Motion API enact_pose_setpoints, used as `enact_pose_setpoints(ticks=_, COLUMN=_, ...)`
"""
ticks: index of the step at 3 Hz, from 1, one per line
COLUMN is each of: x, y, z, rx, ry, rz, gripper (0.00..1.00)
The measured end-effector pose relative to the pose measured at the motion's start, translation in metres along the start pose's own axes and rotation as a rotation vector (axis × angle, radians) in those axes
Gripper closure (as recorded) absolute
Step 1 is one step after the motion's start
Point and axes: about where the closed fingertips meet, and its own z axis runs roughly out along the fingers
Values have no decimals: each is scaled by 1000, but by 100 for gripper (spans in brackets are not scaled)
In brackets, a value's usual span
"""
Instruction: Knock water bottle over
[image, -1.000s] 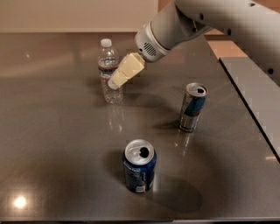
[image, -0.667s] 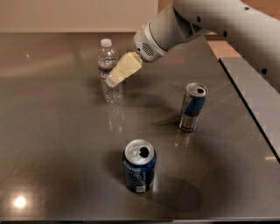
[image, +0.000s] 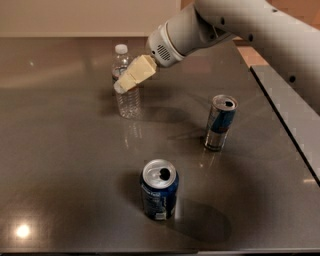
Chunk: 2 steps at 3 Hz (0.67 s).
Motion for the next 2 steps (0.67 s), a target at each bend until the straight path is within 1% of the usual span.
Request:
enact_pose_setpoints(ticks=1, x=-8, y=2, z=6, rx=-17, ry=-16, rz=-8, gripper=0)
enact_pose_setpoints(ticks=2, x=-13, y=5, z=11, rx=-42, ry=-22, rz=-11, gripper=18)
